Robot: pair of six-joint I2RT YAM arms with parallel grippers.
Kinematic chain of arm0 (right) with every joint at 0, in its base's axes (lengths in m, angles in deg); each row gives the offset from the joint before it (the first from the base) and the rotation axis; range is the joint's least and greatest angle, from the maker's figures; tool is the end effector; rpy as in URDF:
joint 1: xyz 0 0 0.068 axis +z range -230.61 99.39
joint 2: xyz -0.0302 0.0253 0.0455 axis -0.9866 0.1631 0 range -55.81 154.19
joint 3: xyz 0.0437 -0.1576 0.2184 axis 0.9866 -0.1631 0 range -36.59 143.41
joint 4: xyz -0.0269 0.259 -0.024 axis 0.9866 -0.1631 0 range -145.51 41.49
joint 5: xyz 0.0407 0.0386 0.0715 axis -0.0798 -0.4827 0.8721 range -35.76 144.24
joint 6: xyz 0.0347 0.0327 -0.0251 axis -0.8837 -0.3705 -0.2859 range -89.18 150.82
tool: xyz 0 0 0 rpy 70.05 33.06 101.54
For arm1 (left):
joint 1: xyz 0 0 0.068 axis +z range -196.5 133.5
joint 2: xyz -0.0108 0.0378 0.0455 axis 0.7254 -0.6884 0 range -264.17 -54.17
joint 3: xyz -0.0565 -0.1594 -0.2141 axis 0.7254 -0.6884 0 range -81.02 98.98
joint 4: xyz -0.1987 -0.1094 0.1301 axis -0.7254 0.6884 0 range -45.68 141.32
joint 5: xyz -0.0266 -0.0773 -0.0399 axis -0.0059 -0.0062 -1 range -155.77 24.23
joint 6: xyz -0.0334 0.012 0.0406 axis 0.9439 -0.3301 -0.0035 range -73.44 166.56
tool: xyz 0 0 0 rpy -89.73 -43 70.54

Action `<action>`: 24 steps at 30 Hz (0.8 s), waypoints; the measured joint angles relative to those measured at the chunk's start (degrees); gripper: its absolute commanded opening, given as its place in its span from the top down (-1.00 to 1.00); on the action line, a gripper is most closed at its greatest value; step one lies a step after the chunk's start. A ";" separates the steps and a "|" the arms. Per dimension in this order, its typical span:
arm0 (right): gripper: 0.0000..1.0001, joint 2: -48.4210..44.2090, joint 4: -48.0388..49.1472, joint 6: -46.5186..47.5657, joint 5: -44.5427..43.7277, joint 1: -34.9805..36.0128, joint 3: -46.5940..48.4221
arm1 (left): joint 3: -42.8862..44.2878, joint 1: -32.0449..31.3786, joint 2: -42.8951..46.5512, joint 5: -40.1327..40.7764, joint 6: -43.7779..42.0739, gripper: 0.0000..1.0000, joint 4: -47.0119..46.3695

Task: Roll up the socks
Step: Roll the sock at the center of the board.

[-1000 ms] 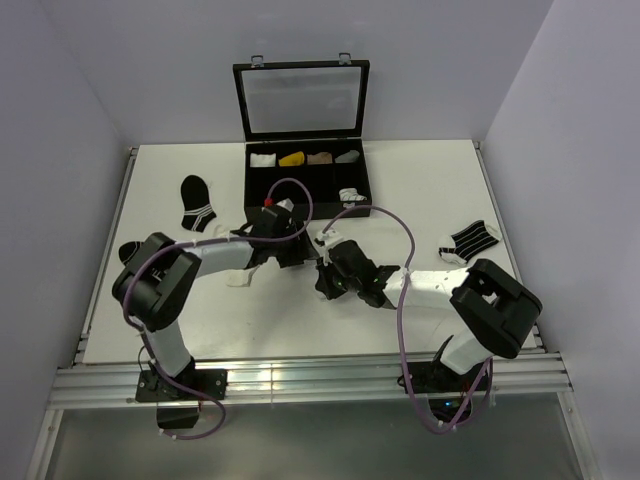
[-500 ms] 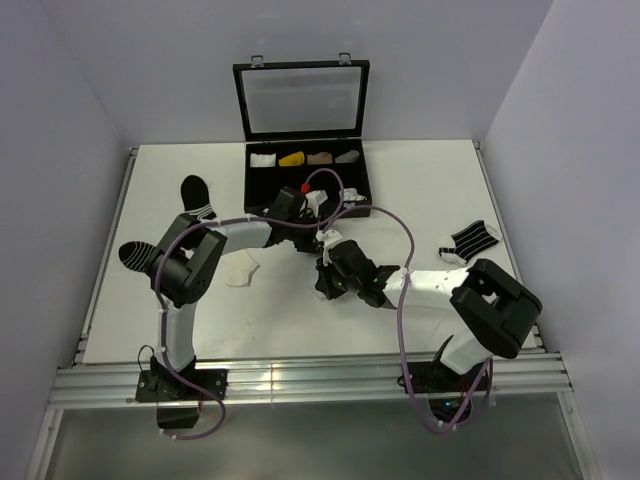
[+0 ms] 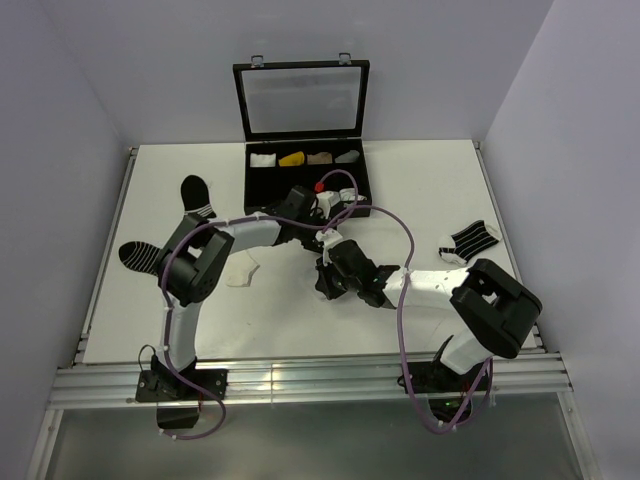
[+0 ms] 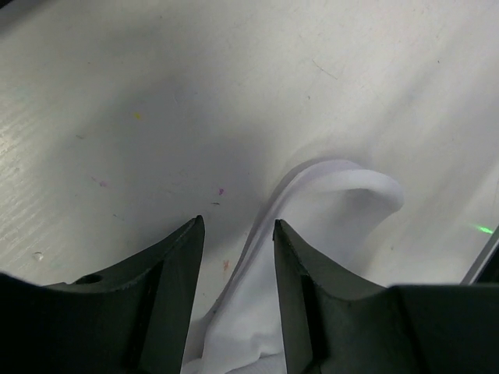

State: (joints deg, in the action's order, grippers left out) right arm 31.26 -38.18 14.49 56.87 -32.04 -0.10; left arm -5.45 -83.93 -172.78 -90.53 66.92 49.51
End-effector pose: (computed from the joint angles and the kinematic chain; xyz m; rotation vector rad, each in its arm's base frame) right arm 0.1921 0.2201 0.1552 -0.6784 2.2568 0.6320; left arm 0.3382 -0.2777 0.1427 0.5871 2.4803 -0.9564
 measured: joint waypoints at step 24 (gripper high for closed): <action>1.00 0.00 0.04 1.01 0.20 0.02 0.00 | -1.42 -4.46 0.90 11.21 -2.58 0.43 -3.08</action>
State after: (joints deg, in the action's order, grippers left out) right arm 31.26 -38.14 15.49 57.07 -32.01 -0.10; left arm -6.87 -88.39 -171.88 -79.31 64.34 46.43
